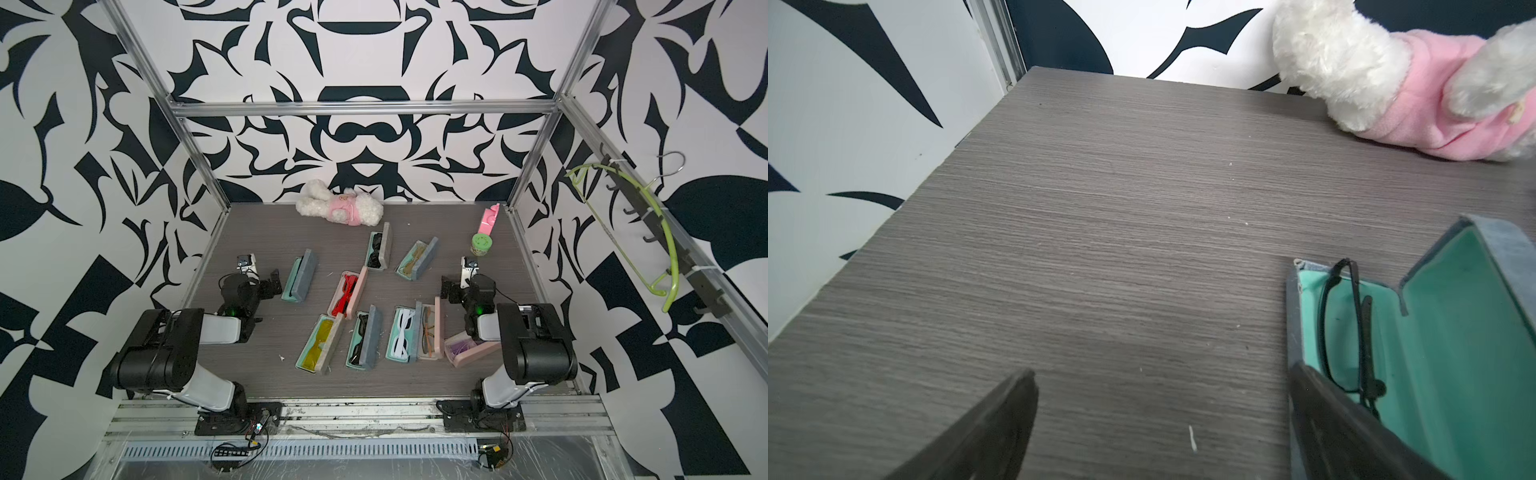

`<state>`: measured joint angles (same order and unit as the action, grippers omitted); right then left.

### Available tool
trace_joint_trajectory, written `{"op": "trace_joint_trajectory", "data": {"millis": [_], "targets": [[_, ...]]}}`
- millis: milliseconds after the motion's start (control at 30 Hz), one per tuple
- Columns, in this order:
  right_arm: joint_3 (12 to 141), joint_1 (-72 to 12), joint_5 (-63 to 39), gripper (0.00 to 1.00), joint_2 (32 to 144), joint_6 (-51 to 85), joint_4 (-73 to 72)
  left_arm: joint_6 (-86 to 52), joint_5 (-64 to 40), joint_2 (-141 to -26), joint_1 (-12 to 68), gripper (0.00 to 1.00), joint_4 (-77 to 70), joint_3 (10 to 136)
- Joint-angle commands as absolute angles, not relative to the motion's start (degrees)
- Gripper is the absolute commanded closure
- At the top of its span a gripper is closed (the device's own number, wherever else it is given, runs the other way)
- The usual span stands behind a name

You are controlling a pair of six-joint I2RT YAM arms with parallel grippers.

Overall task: Close the glasses case
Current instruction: Adjust the glasses case at the center of the board.

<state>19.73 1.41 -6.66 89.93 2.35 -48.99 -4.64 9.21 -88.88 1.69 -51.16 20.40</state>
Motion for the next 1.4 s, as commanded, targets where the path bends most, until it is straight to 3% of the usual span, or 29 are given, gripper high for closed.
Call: {"op": "trace_joint_trajectory", "data": {"millis": [0, 733, 833, 967, 1200, 1367], "targets": [[21.1, 1.3, -7.2, 0.0, 88.7, 1.6, -50.2, -3.8, 10.1, -88.4, 2.1, 0.01, -51.0, 21.3], [21.2, 1.3, -7.2, 0.0, 88.7, 1.6, -49.9, -3.4, 10.3, -88.3, 2.5, 0.01, -50.6, 21.5], [21.8, 0.5, -2.7, 0.0, 87.0, 2.9, -48.2, -2.4, 11.4, -87.9, 3.5, 0.01, -50.3, 22.1], [28.9, 0.0, 1.3, 0.01, 81.6, 5.1, -29.3, -2.3, 12.8, -82.0, 4.0, 0.01, -34.4, 28.1], [35.6, -1.4, 5.9, 0.04, 75.1, 7.2, -12.0, -6.9, 15.8, -72.5, 4.4, 0.01, -20.5, 36.1], [40.3, -1.5, 4.0, 0.04, 66.7, 10.4, 0.3, -13.9, 14.1, -68.5, 4.4, 0.01, 3.7, 50.7]]}}
